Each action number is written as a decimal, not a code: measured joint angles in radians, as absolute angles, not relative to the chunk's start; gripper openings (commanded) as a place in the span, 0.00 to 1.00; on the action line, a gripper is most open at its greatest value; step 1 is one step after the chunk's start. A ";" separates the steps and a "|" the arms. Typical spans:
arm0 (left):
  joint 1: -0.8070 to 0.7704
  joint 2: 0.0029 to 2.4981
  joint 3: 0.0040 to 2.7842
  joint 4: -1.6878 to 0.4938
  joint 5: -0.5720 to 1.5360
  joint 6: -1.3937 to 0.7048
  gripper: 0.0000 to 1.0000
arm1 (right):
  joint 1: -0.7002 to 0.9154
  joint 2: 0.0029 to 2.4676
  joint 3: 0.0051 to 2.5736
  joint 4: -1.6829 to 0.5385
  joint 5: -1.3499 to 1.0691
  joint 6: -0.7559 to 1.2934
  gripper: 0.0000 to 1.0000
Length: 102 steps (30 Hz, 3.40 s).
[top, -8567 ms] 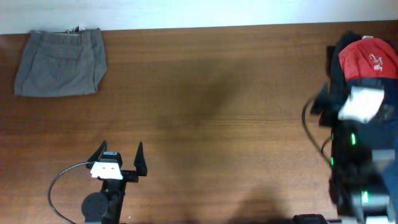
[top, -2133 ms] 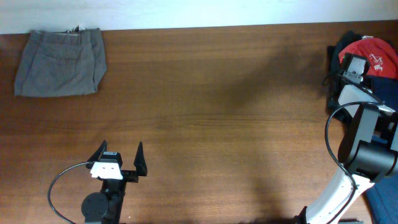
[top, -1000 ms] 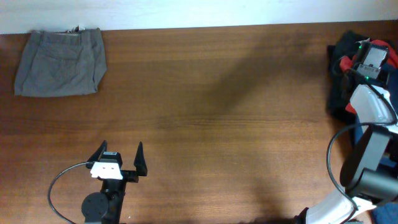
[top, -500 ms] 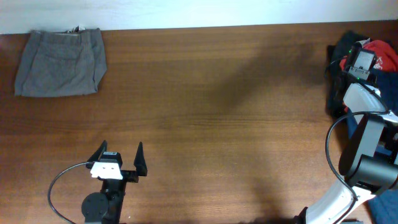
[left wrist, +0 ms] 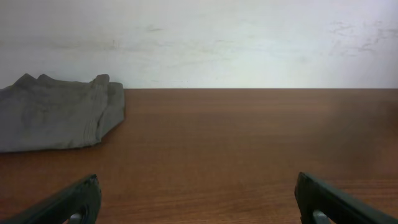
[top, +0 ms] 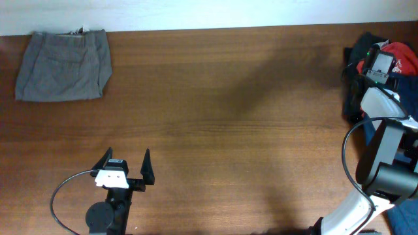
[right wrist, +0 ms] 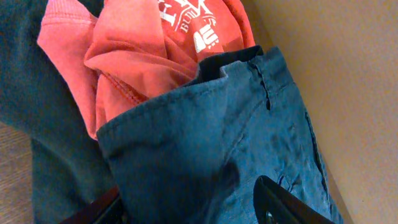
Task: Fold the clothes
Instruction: 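Lower the right gripper onto the navy trouser hem and close it, then pull the navy trousers left and lay them flat mid-table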
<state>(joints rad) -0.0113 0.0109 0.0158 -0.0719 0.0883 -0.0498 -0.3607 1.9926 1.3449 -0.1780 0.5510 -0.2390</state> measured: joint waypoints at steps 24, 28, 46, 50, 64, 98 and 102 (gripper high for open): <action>-0.011 0.011 0.016 -0.072 0.088 -0.050 0.99 | -0.321 1.987 1.346 -0.179 0.576 -0.236 0.06; -0.011 0.011 0.016 -0.072 0.088 -0.050 0.99 | -0.322 1.960 1.346 -0.180 0.601 -0.236 0.03; -0.011 0.011 0.016 -0.072 0.088 -0.050 0.99 | -0.167 1.696 1.346 -0.209 0.651 -0.123 0.08; -0.011 0.011 0.016 -0.072 0.088 -0.050 0.99 | -0.027 1.672 1.346 -0.215 0.656 -0.115 0.09; -0.011 0.011 0.016 -0.072 0.088 -0.050 0.99 | 0.458 1.670 1.346 -0.217 0.591 0.028 0.08; -0.011 0.011 0.016 -0.072 0.088 -0.050 0.99 | 0.838 1.996 1.354 -0.021 -0.009 0.549 0.47; -0.011 0.011 0.016 -0.072 0.088 -0.050 0.99 | 0.749 1.985 1.354 -0.058 0.010 0.550 0.47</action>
